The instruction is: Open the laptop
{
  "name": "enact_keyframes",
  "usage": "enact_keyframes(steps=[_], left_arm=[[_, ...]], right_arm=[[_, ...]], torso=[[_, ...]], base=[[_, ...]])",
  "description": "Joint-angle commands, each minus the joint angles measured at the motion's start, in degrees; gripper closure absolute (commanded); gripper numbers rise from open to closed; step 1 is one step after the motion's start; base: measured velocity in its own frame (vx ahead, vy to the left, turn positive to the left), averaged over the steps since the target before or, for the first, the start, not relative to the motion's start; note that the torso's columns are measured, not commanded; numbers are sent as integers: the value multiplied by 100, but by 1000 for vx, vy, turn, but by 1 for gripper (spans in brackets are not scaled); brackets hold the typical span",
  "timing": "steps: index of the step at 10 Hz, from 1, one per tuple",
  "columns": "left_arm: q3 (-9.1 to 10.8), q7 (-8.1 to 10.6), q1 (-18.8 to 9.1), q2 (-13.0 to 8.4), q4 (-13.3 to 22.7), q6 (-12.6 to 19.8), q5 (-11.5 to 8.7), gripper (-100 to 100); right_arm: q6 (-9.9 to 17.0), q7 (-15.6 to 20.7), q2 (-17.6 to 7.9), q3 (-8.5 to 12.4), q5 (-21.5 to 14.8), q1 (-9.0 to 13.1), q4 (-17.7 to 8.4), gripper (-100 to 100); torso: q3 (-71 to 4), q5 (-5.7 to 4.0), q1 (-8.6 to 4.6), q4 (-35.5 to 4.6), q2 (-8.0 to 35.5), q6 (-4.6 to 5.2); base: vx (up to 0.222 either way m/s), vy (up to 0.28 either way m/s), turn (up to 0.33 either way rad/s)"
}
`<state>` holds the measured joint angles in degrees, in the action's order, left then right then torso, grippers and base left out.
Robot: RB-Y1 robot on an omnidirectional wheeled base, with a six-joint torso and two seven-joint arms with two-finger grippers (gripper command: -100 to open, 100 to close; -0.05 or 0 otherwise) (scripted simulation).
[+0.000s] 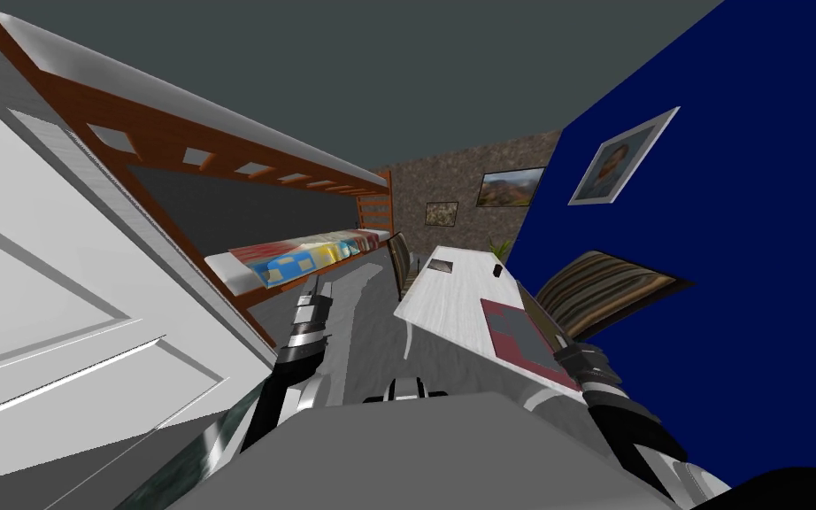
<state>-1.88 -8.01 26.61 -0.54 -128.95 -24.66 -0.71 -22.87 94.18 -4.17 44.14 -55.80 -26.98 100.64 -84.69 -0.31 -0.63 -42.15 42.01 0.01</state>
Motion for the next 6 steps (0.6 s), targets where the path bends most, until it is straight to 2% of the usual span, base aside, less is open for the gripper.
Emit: enact_keyframes(steps=[1,2,4,5,6], left_arm=[[0,0,0,0,0,0,0,0],[0,0,0,0,0,0,0,0],[0,0,0,0,0,0,0,0],[0,0,-1,0,0,0,0,0],[0,0,0,0,0,0,0,0]], right_arm=[[-51,420,68,-25,-79,288,-237,100],[-102,595,137,-49,-158,556,-456,100],[-102,841,137,-49,-158,577,-474,100],[-153,1020,205,-74,-237,860,-683,100],[-153,1165,205,-74,-237,865,-711,100]], torso=[[7,-9,0,3,6,6],[11,-9,-2,2,13,10],[14,-18,-12,6,15,19],[9,-15,-17,6,9,16],[10,-22,-13,11,9,21]], base=[[-19,21,-73],[-21,15,-138],[-12,12,-33],[-16,-1,-147],[-17,6,-91]])
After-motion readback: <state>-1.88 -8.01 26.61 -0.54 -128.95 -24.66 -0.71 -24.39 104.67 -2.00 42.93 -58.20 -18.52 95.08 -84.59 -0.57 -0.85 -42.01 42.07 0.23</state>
